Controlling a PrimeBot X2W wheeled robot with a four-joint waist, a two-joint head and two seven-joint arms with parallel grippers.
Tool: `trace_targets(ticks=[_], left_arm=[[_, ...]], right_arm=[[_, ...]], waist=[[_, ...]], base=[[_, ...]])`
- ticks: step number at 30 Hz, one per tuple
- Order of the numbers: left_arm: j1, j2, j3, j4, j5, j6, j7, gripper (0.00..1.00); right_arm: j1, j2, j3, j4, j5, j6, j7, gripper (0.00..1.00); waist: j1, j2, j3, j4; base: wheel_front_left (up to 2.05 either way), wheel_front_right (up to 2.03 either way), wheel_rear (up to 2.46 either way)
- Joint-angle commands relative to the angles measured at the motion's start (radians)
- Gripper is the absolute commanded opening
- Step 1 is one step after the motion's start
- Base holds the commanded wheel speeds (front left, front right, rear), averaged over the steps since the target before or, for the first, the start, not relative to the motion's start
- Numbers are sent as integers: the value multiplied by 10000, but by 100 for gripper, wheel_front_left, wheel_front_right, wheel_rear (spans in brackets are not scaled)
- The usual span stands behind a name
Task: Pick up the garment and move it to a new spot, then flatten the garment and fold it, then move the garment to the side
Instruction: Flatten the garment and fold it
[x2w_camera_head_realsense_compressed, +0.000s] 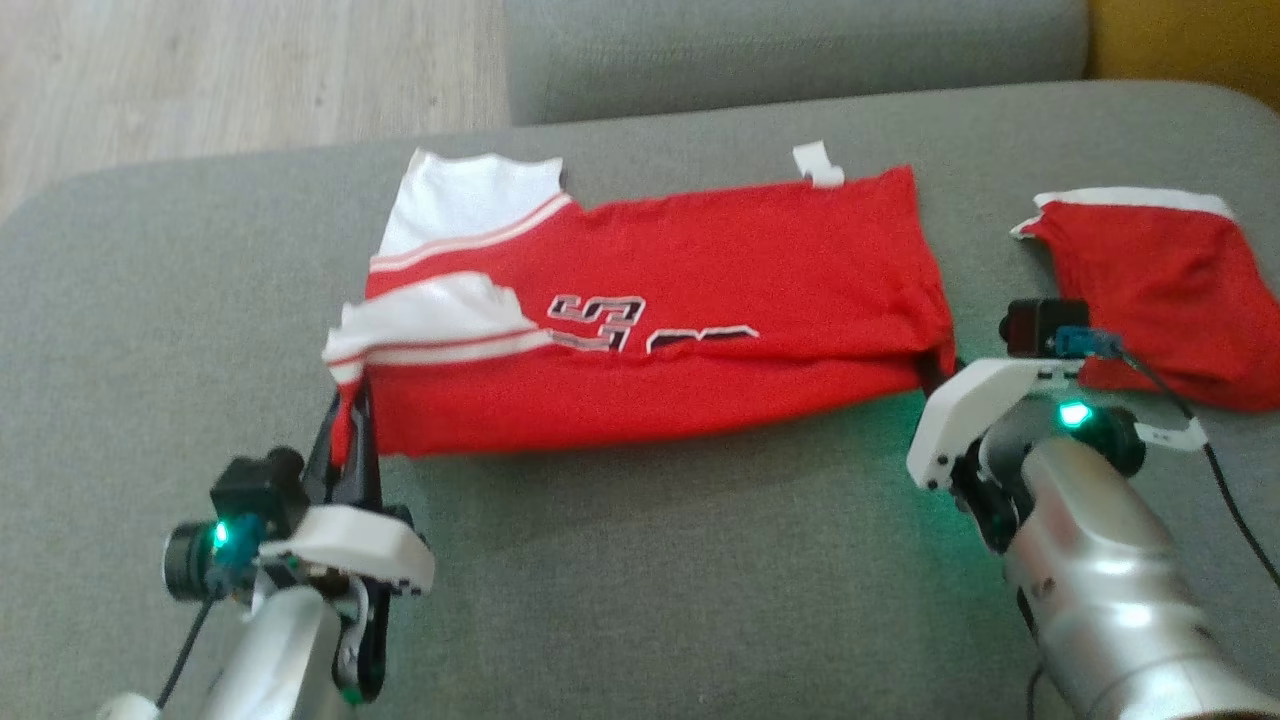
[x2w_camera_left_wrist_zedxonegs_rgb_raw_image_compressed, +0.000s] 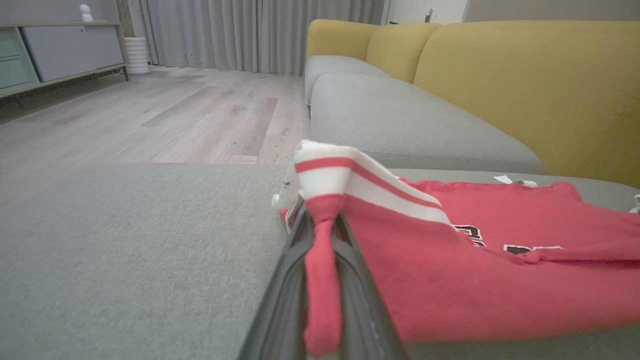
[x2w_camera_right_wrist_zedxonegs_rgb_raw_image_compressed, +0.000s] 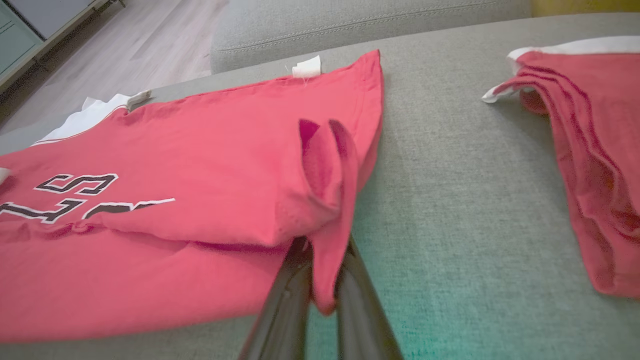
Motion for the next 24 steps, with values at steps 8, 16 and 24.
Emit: trace_targets(ticks=[8, 16, 24], left_arm=[[890, 501, 145, -1017, -169, 145, 472, 0], [2071, 838, -149, -2482, -186, 250, 1386, 0], [2223, 813, -431, -2768, -200, 279, 1829, 0]], right_arm=[[1450, -395, 425, -2157, 508, -9, 1201, 0], [3715, -846, -203, -5455, 691, -9, 2693, 0], [5485, -416, -1265, -7973, -188, -9, 3749, 24]], waist=[[2, -1, -945, -207], [2, -1, -1094, -326], [2, -1, -915, -417]], base=[[0, 0, 0], [0, 0, 0], [0, 0, 0]])
